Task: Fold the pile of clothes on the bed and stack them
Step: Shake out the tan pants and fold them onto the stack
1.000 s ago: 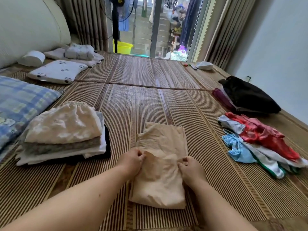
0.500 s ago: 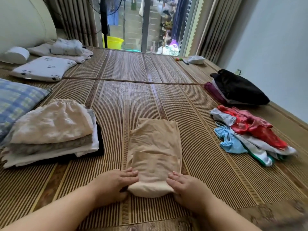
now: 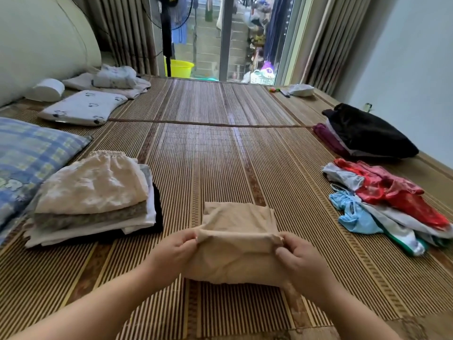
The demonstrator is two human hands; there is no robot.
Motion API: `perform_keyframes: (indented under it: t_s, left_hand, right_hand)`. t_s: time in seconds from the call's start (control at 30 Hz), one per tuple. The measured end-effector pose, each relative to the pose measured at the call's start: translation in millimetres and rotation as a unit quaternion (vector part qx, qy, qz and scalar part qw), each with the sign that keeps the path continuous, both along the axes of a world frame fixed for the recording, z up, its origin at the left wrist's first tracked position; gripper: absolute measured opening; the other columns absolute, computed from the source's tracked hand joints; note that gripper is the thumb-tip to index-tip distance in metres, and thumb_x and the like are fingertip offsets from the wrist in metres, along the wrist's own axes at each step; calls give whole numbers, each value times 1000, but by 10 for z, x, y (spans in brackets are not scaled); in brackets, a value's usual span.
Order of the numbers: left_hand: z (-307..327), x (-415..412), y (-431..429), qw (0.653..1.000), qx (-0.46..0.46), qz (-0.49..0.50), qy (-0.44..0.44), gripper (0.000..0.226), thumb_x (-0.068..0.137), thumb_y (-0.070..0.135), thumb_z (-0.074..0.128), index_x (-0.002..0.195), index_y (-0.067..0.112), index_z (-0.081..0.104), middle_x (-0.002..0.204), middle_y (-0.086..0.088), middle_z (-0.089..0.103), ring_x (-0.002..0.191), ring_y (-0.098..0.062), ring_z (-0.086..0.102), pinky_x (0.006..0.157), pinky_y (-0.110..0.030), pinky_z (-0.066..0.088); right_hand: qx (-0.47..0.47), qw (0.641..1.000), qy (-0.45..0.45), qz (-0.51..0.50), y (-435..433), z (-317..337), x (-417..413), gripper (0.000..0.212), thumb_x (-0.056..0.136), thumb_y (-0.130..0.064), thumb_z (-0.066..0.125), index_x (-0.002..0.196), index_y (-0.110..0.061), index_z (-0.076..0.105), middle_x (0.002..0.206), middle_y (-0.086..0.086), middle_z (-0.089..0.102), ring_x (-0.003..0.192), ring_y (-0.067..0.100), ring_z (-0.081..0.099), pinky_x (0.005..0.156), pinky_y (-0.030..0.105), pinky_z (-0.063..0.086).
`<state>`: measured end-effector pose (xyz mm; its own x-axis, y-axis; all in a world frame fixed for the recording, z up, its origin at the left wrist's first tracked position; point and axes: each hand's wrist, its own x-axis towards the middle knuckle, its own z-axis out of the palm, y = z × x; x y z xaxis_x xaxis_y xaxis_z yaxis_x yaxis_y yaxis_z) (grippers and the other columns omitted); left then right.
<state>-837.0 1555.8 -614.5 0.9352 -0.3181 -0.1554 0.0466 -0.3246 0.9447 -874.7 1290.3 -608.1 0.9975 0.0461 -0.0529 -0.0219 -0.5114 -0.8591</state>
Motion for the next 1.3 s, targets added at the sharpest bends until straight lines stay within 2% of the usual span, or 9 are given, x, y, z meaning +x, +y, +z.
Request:
perform_keyframes:
  t_s: [0.17,0.27,0.33,0.43,0.63,0.83,0.97,1.07,1.3]
  left_hand:
    - [164,663,-284,988,87,113,-51,35,101,32,39,96,8,64,99,-10,66,96,-31,60,90,-50,48]
    - [50,953,-393,990,49,83,102,47,94,50,50,120,12,58,113,-8,64,103,-29,62,91,-46,51]
    - [-96,1010,-439,980,66,42,182,56,80,41,73,127,16,55,111,-2,66,94,-19,65,73,-32,55]
    - [-354,1052,-463,972,177,100,119,67,75,24,78,135,18,49,118,0,60,89,-13,56,67,-24,46]
    - [-494,946,-450,911,388,130,52,52,80,62,59,105,16,60,101,-1,64,87,-18,60,73,-31,49]
    - [-433,988,-424,948,277,119,103,33,85,38,65,105,12,63,93,1,64,82,-14,62,71,-29,52]
    - [-393,1001,-333,975,63,118,179,72,79,20,76,141,16,39,116,-2,59,98,-18,60,84,-33,52]
    - [-367,968,-269,979,-42,55,191,90,80,4,70,150,34,22,142,-1,38,113,-23,52,92,-36,49]
    - [-294,807,-312,963,-96,33,249,35,88,1,57,121,12,63,118,-12,61,105,-30,63,91,-44,55]
  right_hand:
    - [4,988,-30,-152,81,135,766,37,99,-39,45,132,-23,50,127,-2,57,106,9,56,84,31,48]
    - [15,981,64,-184,128,11,1100,71,94,-48,51,151,-18,21,150,9,38,135,30,39,106,45,37]
    - [-49,978,123,-164,154,-140,1173,79,89,-44,62,150,-15,21,147,8,41,133,29,41,102,40,38]
    - [-119,970,141,-158,155,-366,1181,62,85,-35,69,139,-19,43,132,1,56,116,21,55,95,35,46]
    - [-246,922,168,-247,158,-511,1172,48,79,-54,68,105,-13,61,104,7,60,97,22,55,88,39,50]
    - [-150,959,142,-195,207,-472,1254,33,86,-29,65,112,-10,58,102,5,64,92,21,61,86,38,52]
    - [-99,978,108,-151,165,-510,1218,63,92,-19,57,147,-31,29,124,3,57,94,16,56,82,32,47]
    - [-58,984,115,-124,124,-528,1177,51,96,-9,46,140,-36,45,134,-1,54,101,16,60,88,34,53]
    - [34,986,128,-102,95,-477,1000,42,95,-2,50,134,-17,54,130,-4,57,98,5,59,82,21,54]
